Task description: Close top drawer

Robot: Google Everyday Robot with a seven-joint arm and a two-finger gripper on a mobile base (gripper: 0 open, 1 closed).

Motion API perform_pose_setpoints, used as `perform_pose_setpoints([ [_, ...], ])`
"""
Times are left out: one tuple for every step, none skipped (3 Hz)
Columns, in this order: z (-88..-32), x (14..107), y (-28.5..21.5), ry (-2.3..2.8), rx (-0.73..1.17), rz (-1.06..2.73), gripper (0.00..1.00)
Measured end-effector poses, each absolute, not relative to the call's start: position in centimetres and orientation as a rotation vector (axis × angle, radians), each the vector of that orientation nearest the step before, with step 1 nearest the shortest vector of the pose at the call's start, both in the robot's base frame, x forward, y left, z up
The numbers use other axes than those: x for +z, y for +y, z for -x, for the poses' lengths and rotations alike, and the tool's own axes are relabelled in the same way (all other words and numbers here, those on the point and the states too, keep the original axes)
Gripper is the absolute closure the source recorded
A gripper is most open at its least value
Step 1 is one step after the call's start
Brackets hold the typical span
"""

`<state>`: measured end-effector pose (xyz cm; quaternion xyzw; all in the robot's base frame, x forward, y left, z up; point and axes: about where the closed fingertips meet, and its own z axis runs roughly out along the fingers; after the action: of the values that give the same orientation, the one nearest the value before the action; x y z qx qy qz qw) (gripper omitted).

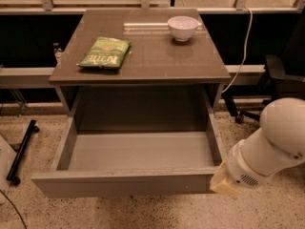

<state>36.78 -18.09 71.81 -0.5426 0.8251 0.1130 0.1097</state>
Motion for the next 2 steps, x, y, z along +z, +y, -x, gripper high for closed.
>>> perform_pose_setpoints([
  [-37.3, 68.0, -17.4, 2.426, 0.374, 1.562, 1.00],
  [-39.8, 65.7, -16.8, 2.391, 0.367, 1.540, 1.00],
])
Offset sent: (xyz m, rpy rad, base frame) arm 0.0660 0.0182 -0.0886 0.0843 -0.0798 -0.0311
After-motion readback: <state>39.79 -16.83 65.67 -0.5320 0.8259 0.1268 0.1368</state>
